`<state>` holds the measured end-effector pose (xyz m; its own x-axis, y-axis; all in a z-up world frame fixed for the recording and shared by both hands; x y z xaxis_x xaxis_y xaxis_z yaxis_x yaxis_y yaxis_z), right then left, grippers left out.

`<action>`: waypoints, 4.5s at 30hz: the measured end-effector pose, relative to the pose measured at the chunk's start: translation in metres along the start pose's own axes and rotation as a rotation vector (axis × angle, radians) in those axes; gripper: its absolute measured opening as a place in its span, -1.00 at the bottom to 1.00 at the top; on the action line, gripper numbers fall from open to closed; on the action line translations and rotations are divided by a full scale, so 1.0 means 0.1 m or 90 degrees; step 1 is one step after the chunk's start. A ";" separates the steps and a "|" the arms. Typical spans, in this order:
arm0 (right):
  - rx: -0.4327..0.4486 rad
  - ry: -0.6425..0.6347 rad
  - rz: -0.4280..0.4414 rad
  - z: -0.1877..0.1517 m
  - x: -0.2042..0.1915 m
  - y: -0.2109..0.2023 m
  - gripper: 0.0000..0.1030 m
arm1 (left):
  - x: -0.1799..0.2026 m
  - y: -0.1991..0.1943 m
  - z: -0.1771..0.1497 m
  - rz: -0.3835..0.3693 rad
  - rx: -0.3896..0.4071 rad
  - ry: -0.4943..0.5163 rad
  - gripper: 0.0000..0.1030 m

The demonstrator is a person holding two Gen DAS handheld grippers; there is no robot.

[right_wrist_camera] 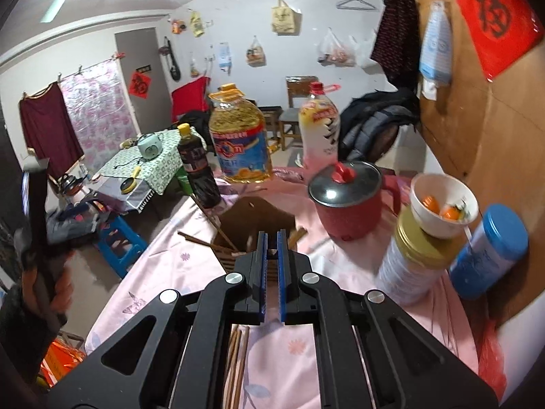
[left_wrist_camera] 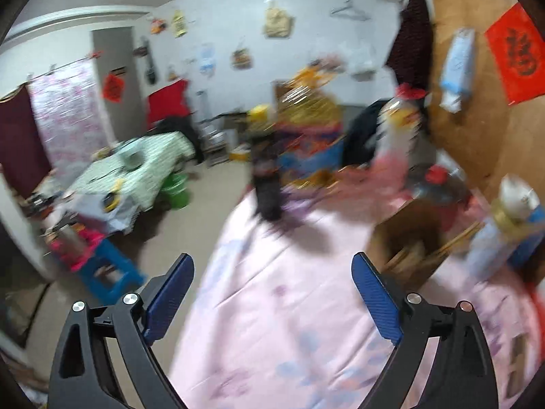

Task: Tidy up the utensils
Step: 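Open the right tool above the holder to drop its chopstick, then move both open tools back over the remaining chopsticks, then close the left tool on a chopstick while the right tool closes on another, then lift both chopsticks and carry them to the wooden holder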

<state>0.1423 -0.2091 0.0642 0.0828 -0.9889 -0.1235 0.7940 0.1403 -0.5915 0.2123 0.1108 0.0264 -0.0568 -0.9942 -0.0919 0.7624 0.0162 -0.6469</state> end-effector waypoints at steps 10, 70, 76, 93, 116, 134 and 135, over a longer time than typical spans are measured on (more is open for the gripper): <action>-0.041 -0.048 0.033 0.22 -0.02 0.68 -0.86 | -0.78 -0.38 -1.24 0.136 -0.140 -0.125 0.78; -0.214 -0.012 -0.129 -2.72 0.45 -0.93 0.51 | 1.59 -0.08 -2.89 -0.213 -0.262 -0.024 -0.16; -0.227 -0.038 -0.134 -2.80 0.66 -0.95 0.51 | 1.63 0.05 -2.92 -0.155 -0.228 -0.030 -0.67; -0.182 0.037 0.037 -2.58 0.25 -0.25 0.49 | 0.82 -0.57 -2.29 -0.082 -0.190 -0.051 -0.88; -0.160 -0.038 0.005 -3.34 -0.59 0.56 -0.42 | 0.35 -0.49 -2.27 -0.088 -0.284 0.035 -0.90; -0.178 0.009 -0.053 -3.30 -0.32 0.40 -0.88 | 0.29 -0.15 -2.81 -0.105 -0.355 0.008 -0.81; -0.180 0.008 -0.053 -3.28 -0.30 0.36 -0.88 | 0.33 -0.13 -2.86 -0.109 -0.356 0.007 -0.57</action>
<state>-0.0293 -0.1581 -0.2150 0.0163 -0.9971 -0.0738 0.5978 0.0689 -0.7987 0.0165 0.1087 -0.1845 -0.1583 -0.9864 0.0431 0.2854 -0.0875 -0.9544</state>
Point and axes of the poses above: each gripper's, at about its wrist camera, not at the fingertips, and y roughly the way its jaws point, x to its right, z to its top, the point moved 5 cm from there along y, roughly the way its jaws point, and after that the axes turned 1 degree about -x, right-handed, at the moved point
